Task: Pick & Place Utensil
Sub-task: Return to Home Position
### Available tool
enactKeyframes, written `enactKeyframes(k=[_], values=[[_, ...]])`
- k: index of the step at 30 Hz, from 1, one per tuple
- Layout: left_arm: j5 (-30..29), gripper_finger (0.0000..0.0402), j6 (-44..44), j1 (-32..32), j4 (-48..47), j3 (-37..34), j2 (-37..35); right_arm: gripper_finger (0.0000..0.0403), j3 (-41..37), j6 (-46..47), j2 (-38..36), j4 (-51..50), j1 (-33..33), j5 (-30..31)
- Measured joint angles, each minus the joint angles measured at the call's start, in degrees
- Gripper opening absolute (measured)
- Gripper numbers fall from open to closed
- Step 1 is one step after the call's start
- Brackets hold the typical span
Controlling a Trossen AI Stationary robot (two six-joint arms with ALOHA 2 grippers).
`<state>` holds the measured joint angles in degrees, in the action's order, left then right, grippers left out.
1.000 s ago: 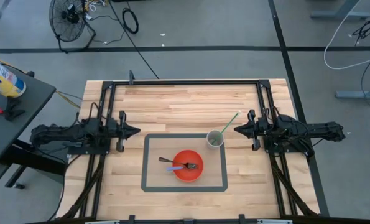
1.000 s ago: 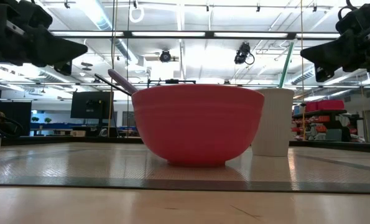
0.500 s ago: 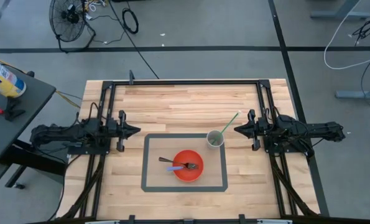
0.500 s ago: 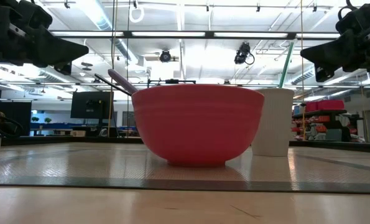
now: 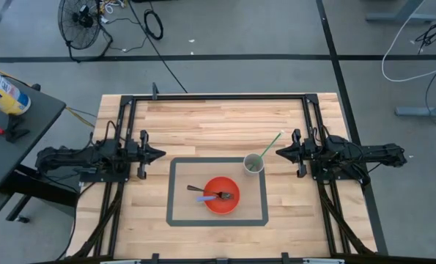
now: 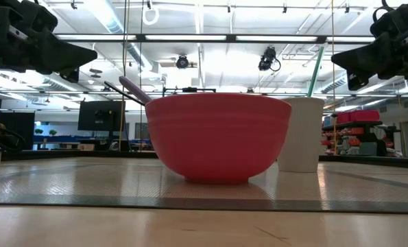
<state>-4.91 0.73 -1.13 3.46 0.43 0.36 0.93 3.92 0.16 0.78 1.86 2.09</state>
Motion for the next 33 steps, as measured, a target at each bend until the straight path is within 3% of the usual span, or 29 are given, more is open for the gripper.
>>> enactKeyframes(k=[6, 12, 33], values=[[0.6, 0.0014, 0.0, 0.0, -0.2, 0.0, 0.0, 0.0013, 0.0, 0.0, 0.0, 0.0, 0.0, 0.0], [7.6, 0.0016, 0.1, 0.0, -0.8, 0.0, 0.0, 0.0013, 0.0, 0.0, 0.0, 0.0, 0.0, 0.0], [6.0, 0.0016, -0.1, 0.0, -1.0, 0.0, 0.0, 0.0013, 0.0, 0.0, 0.0, 0.0, 0.0, 0.0]])
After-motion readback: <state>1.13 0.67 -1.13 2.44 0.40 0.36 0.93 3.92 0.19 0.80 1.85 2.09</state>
